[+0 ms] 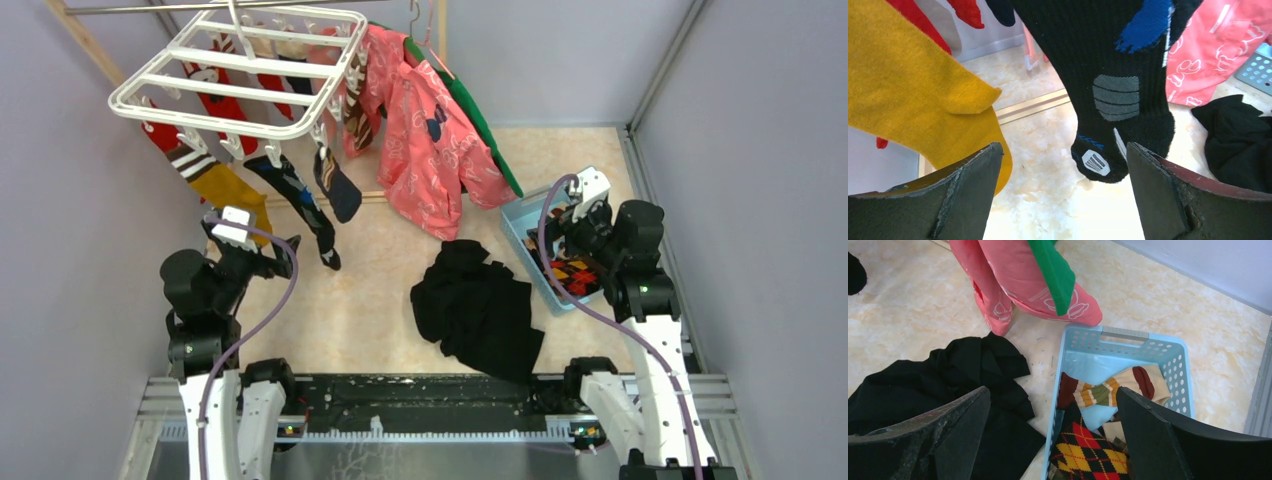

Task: Remove the socks clipped to the hanger
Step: Remove the sock from the hanger.

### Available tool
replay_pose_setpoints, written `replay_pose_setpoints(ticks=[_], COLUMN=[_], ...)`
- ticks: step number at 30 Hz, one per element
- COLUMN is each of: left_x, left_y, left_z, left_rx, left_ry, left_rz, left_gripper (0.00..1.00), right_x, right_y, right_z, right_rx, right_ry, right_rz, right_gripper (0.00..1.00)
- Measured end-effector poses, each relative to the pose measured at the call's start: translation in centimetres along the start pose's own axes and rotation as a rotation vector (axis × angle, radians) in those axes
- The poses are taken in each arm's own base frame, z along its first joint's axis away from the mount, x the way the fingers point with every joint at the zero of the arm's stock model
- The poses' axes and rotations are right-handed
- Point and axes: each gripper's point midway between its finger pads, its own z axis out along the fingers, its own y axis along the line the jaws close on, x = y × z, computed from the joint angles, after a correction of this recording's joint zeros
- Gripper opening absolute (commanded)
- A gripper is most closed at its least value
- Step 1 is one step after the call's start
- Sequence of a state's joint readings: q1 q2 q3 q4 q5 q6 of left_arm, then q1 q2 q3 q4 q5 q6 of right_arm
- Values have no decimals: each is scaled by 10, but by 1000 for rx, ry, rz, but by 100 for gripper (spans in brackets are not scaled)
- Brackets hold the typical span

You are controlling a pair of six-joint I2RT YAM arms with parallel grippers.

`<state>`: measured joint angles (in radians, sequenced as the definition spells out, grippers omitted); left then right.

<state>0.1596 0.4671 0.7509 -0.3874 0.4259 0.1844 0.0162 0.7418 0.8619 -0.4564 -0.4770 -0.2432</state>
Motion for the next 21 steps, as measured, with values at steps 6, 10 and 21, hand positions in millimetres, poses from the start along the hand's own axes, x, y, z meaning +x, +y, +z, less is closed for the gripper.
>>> replay_pose_setpoints(ticks=[6, 10, 21], left_x=[-15, -24, -64], left_y=[-14, -22, -13], left_z=[-4, -3, 19], left_rx=[86, 150, 193], left_ry=[-6, 6, 17], left_rz=[22, 22, 23], left_gripper=[99, 99, 89], right_x=[-1, -1, 10], right_y=[3, 9, 19], right_z=[0, 1, 7], right_rx=[-20, -57, -125], right_ry=[-4, -11, 16], right_rz=[-4, -12, 1], right_gripper=[97, 98, 98])
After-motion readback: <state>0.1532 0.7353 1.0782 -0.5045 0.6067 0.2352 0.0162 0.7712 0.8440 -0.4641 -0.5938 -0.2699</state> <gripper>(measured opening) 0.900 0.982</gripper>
